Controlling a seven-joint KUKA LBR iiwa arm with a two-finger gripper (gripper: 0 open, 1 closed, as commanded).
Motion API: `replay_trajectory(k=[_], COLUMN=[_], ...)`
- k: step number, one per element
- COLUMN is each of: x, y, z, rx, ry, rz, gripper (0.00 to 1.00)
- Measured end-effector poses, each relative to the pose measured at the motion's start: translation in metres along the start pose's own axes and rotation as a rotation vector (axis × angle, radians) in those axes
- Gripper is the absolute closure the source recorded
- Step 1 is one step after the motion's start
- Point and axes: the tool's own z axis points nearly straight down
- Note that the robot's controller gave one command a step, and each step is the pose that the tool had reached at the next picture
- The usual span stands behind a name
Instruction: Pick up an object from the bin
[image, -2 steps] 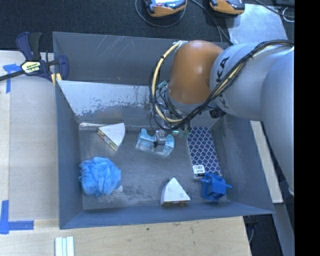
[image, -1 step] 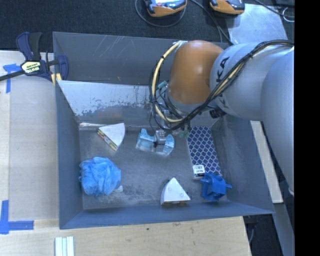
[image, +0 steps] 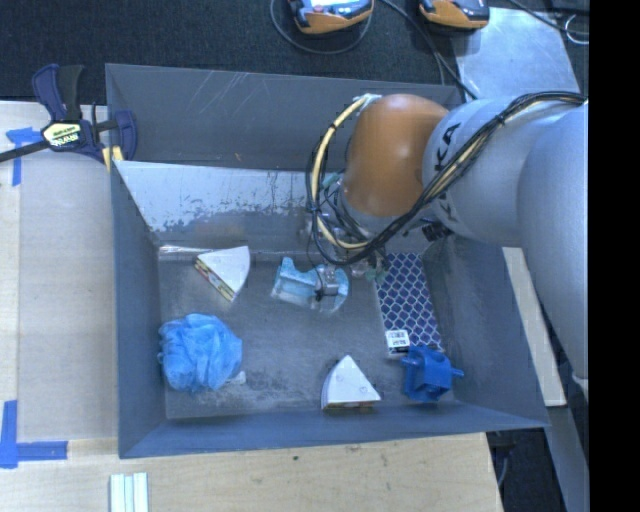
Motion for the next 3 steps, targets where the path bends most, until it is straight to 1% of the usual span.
replay_trajectory(k=[1,2,3], x=[0.004,0.004,0.007], y=[0.012,0.011,0.015], z=[0.007,0.007,-0.11], rx=[-0.001,-0.001,-0.001], ry=[0.002,0.002,0.001], rz=[0.077,0.077,0.046], gripper=[1.0,1.0,1.0])
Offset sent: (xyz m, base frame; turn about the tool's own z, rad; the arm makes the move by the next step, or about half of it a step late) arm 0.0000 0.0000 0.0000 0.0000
